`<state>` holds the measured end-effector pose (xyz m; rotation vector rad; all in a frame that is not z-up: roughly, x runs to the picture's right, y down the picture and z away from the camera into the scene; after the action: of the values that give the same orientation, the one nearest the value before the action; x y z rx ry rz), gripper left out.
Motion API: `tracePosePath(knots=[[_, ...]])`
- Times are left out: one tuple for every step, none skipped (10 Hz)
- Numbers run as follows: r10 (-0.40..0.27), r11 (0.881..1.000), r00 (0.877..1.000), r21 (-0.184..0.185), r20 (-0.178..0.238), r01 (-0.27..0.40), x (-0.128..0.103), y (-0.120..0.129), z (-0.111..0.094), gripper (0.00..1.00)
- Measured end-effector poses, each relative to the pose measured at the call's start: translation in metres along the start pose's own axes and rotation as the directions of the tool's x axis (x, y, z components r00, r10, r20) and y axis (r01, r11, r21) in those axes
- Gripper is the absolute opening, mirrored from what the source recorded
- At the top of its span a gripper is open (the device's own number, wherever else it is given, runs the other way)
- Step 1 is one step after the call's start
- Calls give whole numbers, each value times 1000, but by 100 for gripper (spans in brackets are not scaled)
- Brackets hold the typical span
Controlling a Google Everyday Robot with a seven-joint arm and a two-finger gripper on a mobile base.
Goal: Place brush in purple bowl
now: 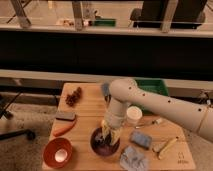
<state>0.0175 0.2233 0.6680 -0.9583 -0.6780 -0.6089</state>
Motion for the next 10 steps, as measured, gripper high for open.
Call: tracePosePath(knots=[[0,1000,1000,0,0,0,0,0,0,80],[0,1000,1000,0,-8,0,3,0,0,80],[9,1000,1000,0,-14,-9,5,0,0,80],[15,1000,1000,1,-18,-15,7,-1,0,80],[23,1000,999,1,-25,-23,9,0,-1,80],[28,1000,999,5,-27,-27,11,-1,-3,80],[29,1000,999,4,-28,-29,11,-1,-3,80],[29,1000,999,4,-30,-29,11,-1,-3,80],[29,1000,999,3,-31,-29,11,0,-4,80],[31,1000,999,4,-31,-31,11,1,-4,80]])
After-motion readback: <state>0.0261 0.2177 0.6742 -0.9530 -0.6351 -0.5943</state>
